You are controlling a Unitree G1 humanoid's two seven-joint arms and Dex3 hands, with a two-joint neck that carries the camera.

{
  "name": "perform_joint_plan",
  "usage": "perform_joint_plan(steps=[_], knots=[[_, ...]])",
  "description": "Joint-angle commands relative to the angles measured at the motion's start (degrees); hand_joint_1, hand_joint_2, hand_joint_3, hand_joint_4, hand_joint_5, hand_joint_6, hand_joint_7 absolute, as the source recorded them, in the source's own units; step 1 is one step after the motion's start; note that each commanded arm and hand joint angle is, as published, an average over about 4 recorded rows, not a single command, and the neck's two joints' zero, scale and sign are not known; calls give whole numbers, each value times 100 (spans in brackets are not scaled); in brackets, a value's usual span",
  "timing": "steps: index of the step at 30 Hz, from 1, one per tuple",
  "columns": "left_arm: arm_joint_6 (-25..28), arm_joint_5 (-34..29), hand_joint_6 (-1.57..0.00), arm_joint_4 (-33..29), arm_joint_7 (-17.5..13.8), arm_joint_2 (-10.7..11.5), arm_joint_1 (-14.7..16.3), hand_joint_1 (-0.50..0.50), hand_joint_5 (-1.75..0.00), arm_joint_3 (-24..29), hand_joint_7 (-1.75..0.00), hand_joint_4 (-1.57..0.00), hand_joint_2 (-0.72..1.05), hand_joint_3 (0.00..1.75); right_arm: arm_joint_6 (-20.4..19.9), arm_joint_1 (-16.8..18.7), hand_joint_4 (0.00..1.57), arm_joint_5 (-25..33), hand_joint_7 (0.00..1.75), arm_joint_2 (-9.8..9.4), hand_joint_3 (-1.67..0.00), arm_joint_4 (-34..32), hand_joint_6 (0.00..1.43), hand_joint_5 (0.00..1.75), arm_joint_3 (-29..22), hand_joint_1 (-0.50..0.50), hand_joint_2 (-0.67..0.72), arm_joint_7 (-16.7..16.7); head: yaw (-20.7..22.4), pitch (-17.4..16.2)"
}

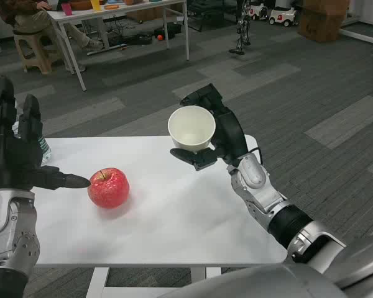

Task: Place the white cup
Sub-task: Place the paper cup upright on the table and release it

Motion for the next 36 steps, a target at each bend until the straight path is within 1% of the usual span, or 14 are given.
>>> perform_joint_plan(steps=[1,6,9,15,17,19,22,25,28,29,33,34,36], knots=[[-21,70,0,-165,29,-37,277,-50,0,152,-7,0,-19,9,15,-82,114,35,147,47,-135,-105,102,155,43,0,-35,-55,4,-7],[-21,67,0,-169,29,-37,277,-50,0,152,-7,0,-19,9,22,-86,114,35,147,55,-135,-96,103,155,43,0,-35,-55,-5,-21],[-17,67,0,-162,29,-41,277,-50,0,152,-7,0,-19,9,20,-86,114,35,147,64,-135,-94,106,155,43,1,-35,-55,-6,-25],[-4,72,0,-162,29,-37,277,-50,0,169,-7,0,-19,9,15,-82,114,35,145,73,-135,-103,111,155,47,0,-35,-55,-28,-80],[-4,76,0,-162,29,-37,277,-50,0,169,-7,0,-19,9,17,-80,114,35,141,71,-135,-103,111,155,49,0,-35,-55,-32,-113],[-4,76,0,-162,29,-37,277,-50,0,169,-7,0,-19,9,22,-75,114,35,143,64,-135,-96,111,155,58,0,-35,-55,-36,-124],[-4,76,0,-162,29,-41,282,-50,0,169,-7,0,-19,9,24,-69,114,35,141,47,-135,-37,111,155,65,0,-35,-55,-36,-124],[-4,76,0,-162,29,-41,295,-50,0,169,-7,0,-19,9,17,-38,114,35,141,31,-135,157,111,155,71,0,-35,-55,-36,-124],[-4,76,0,-162,29,-46,310,-50,0,169,-7,0,-19,9,15,2,118,35,145,51,-135,592,113,155,102,0,-35,-55,-36,-124],[-4,74,0,-162,29,-46,313,-50,0,169,-7,0,-19,9,13,6,119,35,143,68,-135,781,113,155,122,0,-35,-55,-36,-124],[-4,72,0,-158,29,-46,313,-50,0,169,-7,0,-19,9,6,6,125,35,145,104,-135,1189,115,165,192,0,-30,-55,-44,-254],[-4,74,0,-156,29,-46,313,-50,0,169,-7,0,-19,9,6,6,126,35,147,112,-135,1275,116,165,227,0,-29,-53,-47,-288],[-4,76,0,-154,29,-46,313,-50,0,169,-7,0,-19,9,6,6,127,35,143,128,-135,1398,117,165,280,0,-29,-48,-50,-276]])
